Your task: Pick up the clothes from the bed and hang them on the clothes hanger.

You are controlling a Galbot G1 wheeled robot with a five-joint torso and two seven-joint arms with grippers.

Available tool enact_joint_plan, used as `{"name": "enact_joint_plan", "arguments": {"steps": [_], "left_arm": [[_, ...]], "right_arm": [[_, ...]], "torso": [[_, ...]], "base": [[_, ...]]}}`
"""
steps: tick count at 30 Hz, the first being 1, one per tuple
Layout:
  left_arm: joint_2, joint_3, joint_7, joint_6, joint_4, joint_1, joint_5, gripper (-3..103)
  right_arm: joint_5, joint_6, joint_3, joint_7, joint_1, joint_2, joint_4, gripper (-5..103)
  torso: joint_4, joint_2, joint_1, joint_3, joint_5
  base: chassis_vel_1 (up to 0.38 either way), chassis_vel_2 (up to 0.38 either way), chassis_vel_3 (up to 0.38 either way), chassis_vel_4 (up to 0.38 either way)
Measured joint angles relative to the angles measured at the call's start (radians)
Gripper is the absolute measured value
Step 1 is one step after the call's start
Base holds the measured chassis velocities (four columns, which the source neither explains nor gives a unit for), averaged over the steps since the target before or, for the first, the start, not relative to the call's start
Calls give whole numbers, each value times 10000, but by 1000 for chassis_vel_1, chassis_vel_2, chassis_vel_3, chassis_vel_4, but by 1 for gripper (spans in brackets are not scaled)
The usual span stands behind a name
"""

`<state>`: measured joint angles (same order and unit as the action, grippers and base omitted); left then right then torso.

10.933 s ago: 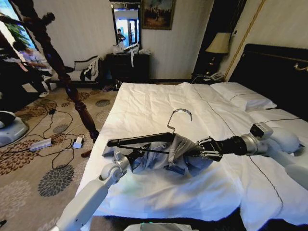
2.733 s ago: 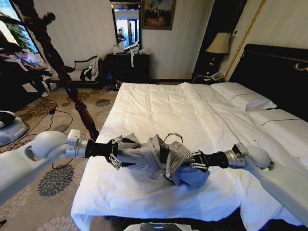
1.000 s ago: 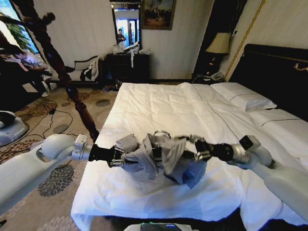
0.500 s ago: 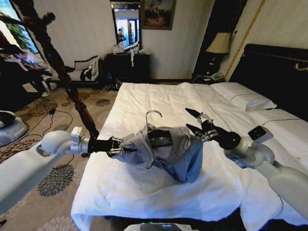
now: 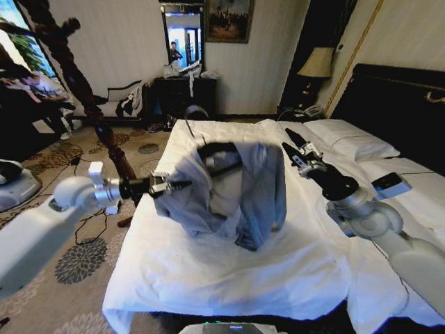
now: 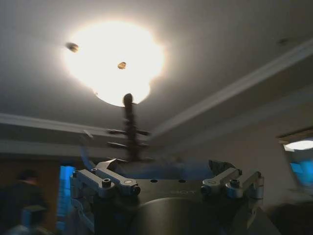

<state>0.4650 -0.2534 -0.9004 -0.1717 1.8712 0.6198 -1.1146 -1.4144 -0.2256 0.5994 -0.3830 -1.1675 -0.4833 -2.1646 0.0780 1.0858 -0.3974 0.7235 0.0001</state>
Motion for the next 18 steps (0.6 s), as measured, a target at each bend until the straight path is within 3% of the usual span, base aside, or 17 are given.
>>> {"name": "enact_joint_plan", "arguments": {"steps": [2, 11, 18], "left_arm": [[-200, 109, 60, -62, -105, -547, -465, 18], [-868, 451, 187, -257, -732, -2695, -2174, 18], [-1575, 507, 282, -380, -602, -2530, -2574, 18]], "right_arm": [[253, -15, -49, 287, 8, -21, -23, 100], [334, -199, -120, 219, 237, -99, -72, 100], [331, -302, -110, 39, 282, -99, -269, 100]], "torso": [[-2, 0, 1, -1, -1], [-1, 0, 1, -1, 0], [-2, 0, 1, 0, -2]], "base": [[0, 0, 0, 0], [0, 0, 0, 0], [0, 0, 0, 0]]}}
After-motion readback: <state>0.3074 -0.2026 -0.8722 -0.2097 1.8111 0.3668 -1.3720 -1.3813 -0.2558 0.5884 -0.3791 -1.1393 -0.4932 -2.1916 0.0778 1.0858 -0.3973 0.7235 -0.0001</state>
